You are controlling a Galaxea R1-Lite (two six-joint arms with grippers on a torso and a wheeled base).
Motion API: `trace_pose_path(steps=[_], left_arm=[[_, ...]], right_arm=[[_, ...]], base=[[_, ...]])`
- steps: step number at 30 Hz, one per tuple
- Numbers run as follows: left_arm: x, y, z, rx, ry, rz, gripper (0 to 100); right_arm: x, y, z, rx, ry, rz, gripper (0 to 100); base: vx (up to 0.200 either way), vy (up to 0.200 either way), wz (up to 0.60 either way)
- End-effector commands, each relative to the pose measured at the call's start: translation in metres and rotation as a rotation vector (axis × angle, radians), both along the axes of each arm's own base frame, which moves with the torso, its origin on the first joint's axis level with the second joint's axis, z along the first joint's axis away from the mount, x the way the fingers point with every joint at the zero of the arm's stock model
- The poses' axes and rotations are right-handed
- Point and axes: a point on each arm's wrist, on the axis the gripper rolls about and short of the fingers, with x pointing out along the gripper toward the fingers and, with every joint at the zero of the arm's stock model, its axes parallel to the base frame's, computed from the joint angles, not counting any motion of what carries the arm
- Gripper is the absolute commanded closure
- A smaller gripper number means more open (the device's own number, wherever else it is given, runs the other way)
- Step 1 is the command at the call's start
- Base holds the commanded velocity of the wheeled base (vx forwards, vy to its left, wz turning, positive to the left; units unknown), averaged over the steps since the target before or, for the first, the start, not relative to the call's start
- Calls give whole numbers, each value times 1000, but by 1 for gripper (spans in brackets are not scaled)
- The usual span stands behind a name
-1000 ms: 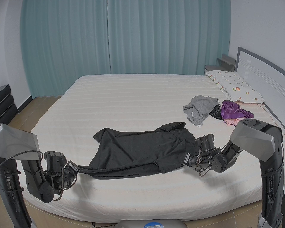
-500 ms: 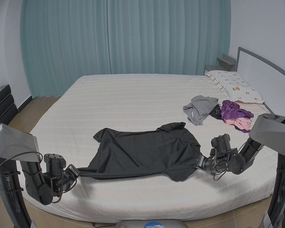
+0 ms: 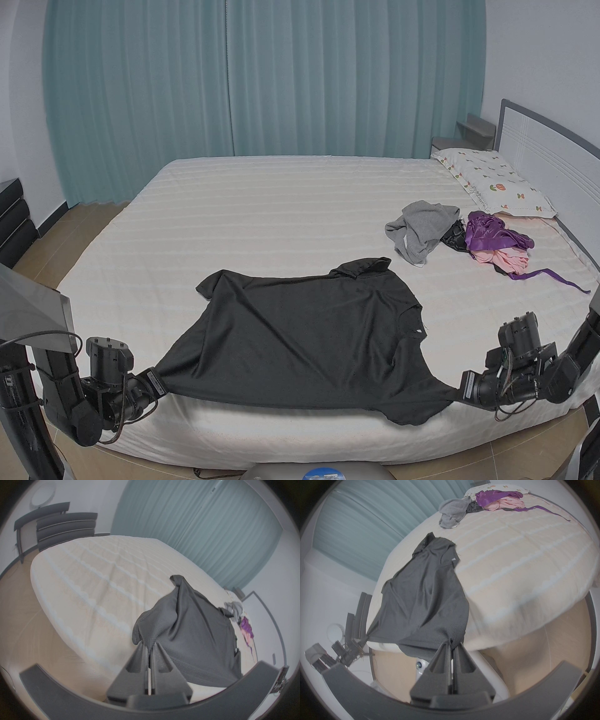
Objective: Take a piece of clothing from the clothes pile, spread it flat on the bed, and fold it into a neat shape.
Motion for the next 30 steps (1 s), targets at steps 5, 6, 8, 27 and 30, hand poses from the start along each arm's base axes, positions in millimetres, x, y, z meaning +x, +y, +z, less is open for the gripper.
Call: trace_pose_path(steps=[5,6,8,27,30], left_arm=[[-32,-8,-4,88,110,-124,100],[-32,-8,-5,90,116,-125,100],[-33,-8,-6,94,131,-128,100],[-37,-14,-10,94,168,-159,100],[-36,-13,-10,94,166,-157,100]], right_arm=[[-54,-12,-5,-60,76,82,100],[-57,-13,-7,-70,89,95,100],[-60,-14,-9,-80,99,108,100],[15,2,-50,-35,-1,109,0],[27,6,-61,-39,-22,109,0]], base=[[0,0,0],[0,0,0],[0,0,0],[0,0,0],[0,0,0]])
